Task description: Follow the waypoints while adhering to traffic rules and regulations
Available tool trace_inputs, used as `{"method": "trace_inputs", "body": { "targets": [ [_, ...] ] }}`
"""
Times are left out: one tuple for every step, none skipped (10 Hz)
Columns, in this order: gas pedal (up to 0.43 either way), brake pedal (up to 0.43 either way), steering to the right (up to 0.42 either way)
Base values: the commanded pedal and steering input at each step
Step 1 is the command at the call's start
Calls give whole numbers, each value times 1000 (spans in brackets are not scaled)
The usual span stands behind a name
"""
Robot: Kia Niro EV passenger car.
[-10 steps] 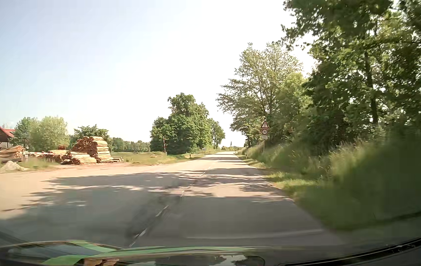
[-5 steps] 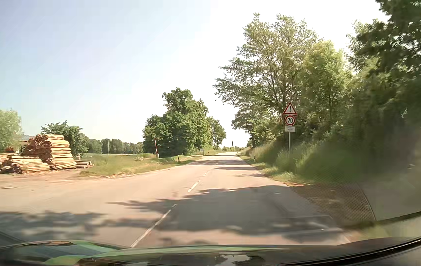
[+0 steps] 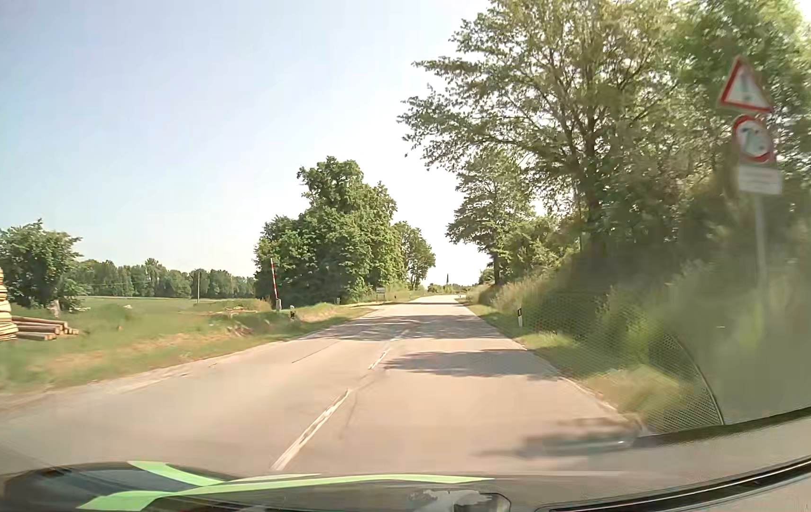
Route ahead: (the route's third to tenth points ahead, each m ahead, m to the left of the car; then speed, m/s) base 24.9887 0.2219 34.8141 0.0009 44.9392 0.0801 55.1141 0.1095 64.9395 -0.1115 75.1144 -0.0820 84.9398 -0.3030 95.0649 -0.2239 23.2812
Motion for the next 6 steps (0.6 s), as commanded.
{"method": "trace_inputs", "body": {
  "targets": [
    [177, 0, 1],
    [177, 0, 1],
    [177, 0, 1],
    [177, 0, 2],
    [189, 0, 5],
    [189, 0, 7]
  ]
}}
